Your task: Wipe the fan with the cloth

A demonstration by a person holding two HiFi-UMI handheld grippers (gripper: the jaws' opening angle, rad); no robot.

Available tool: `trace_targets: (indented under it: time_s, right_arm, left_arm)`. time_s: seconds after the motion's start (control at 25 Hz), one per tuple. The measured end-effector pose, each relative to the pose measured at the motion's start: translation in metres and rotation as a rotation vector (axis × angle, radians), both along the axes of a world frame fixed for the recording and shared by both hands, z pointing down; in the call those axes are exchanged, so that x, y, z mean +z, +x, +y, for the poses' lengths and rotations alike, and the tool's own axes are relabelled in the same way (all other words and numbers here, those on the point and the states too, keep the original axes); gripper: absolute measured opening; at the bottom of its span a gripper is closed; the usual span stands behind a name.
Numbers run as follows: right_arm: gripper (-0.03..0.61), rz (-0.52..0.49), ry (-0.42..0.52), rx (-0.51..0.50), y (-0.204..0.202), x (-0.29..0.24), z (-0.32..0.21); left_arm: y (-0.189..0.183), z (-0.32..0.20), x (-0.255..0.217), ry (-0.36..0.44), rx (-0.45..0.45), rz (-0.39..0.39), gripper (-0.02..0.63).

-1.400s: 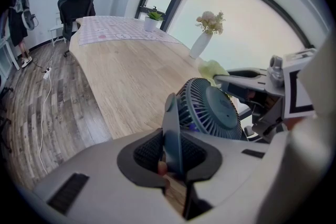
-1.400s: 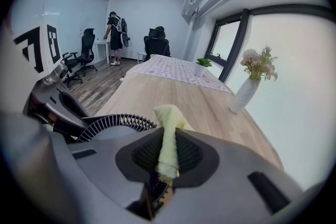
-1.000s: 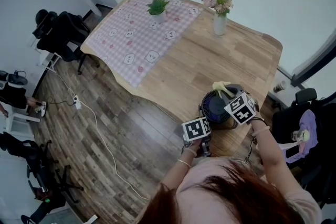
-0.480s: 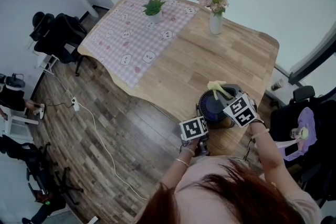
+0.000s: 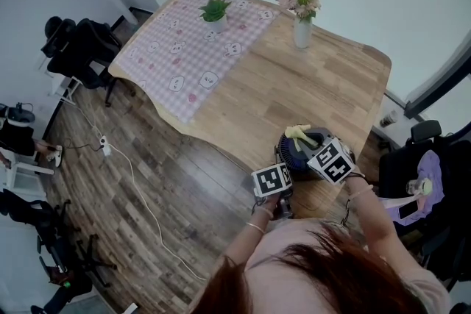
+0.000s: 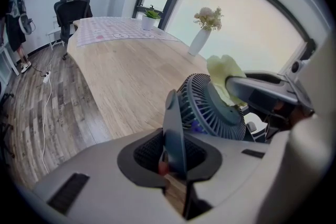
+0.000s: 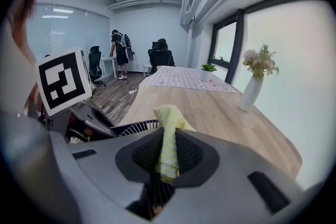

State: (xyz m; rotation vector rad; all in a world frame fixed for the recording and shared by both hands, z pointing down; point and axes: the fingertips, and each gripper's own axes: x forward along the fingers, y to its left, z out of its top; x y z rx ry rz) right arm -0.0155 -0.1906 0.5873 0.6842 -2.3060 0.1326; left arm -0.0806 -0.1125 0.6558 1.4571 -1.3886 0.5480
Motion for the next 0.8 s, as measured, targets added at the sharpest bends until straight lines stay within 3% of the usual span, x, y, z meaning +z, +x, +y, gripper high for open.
trace_targets:
  time_s: [0.8]
  right_arm:
    - [0.052,0.019,-0.014,0.048,0.0047,0.0051,-0.0008]
  left_arm:
    - [-0.0007,0.0005,0.0005,0.0,-0.05,0.017,0.058]
